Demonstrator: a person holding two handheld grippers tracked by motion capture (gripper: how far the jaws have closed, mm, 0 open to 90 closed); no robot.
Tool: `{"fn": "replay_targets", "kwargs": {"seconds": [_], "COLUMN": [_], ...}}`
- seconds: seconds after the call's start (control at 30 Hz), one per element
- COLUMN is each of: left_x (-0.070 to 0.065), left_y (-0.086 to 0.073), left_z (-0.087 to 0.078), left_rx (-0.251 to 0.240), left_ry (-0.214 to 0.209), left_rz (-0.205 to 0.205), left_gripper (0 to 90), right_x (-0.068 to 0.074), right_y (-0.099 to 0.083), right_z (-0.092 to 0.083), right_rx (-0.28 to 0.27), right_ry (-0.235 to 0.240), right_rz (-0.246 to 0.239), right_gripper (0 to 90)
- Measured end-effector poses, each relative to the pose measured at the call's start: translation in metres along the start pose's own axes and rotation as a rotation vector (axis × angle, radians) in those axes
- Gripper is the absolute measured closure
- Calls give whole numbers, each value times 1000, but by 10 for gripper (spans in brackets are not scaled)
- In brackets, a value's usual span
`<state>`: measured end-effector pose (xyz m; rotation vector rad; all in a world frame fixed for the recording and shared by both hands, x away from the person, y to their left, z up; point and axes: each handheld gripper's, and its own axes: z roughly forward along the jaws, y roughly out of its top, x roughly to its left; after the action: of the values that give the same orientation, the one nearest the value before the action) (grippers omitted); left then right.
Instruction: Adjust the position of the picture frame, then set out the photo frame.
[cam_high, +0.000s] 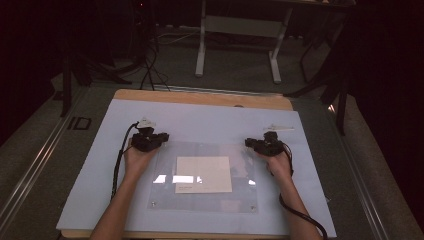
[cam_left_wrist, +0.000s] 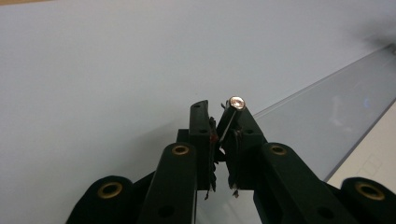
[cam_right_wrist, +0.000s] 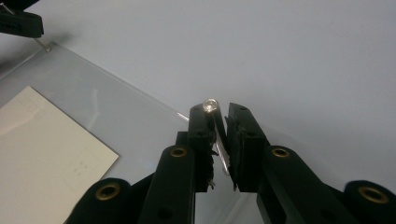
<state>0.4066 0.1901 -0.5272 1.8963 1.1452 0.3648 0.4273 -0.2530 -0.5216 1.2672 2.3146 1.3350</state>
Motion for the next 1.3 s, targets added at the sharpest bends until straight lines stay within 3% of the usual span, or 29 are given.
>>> {"fn": "replay_targets", "kwargs": {"seconds": [0.1,0.27,0.4,0.6,0.8,1.07,1.3], "left_x": [0,-4,-6,-3,-2,-4,-5], "left_y": [-1,-1,0,-3,-5,-8,-9], "left_z": [0,-5,-11,-20,-24,-18,-17], "left_rx": [-4,-20,-57,-95,-101,-81,-86], "left_ry": [-1,28,33,29,31,34,46], "left_rz": [-15,12,22,-12,-23,-13,1], "left_gripper": [810,762,741,711,690,702,759], "right_x": [1,1,3,12,16,13,15], "right_y": [-1,-2,-2,1,1,-4,-6], "right_z": [0,0,0,-4,-6,-5,-6], "right_rx": [-6,-11,-23,-77,-86,-82,-88], "right_ry": [-7,-12,-38,-59,-104,-102,-115], "right_rz": [4,4,-25,-77,-104,-81,-94], "right_gripper": [803,790,770,759,826,808,834]}}
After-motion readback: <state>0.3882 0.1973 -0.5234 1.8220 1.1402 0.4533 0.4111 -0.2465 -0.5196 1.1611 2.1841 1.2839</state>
